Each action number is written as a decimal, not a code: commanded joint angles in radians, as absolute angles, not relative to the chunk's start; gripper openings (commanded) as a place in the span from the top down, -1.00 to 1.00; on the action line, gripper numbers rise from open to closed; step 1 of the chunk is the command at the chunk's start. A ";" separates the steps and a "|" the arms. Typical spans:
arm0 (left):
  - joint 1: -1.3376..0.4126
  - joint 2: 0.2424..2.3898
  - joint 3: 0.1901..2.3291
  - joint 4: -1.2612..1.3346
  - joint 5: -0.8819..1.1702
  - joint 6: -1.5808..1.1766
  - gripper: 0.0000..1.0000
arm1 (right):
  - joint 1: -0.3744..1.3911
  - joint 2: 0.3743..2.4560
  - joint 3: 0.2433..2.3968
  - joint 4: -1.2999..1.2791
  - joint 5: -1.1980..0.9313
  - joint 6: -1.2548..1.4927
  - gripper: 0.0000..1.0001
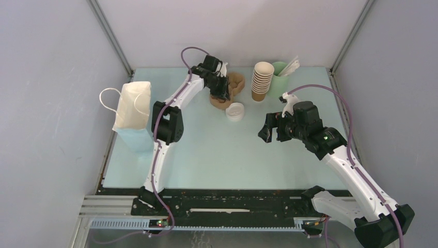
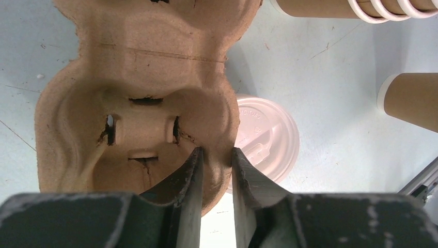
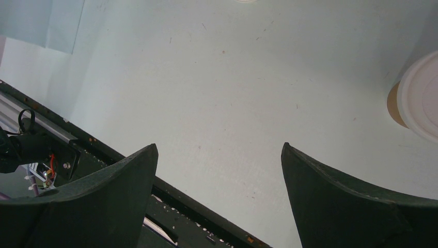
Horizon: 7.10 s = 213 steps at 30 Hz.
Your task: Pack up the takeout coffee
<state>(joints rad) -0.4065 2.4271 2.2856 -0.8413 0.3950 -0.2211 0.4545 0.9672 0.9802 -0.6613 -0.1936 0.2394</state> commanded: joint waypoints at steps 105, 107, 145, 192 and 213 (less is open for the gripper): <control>-1.038 1.033 0.981 -0.479 -0.457 -0.239 1.00 | 0.719 1.380 1.089 -0.199 0.108 1.164 -0.24; -1.038 1.036 0.983 -0.484 -0.459 -0.239 1.00 | 0.722 1.390 1.088 -0.193 0.110 1.171 -0.12; -0.740 1.032 1.180 -0.485 0.106 -0.581 0.26 | 0.529 1.102 0.876 0.065 -0.632 0.695 1.00; -0.739 1.034 1.235 -0.666 0.086 -0.498 1.00 | 1.018 1.231 0.790 0.307 -0.327 -0.581 -0.61; -0.737 1.010 1.226 -0.645 0.105 -0.517 1.00 | 1.046 1.223 0.668 0.534 -0.247 -0.568 -0.53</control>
<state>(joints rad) -0.7391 1.0332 1.2087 -0.6895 0.0818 -0.4988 1.0321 1.2396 0.6811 0.4149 -0.2577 -0.5735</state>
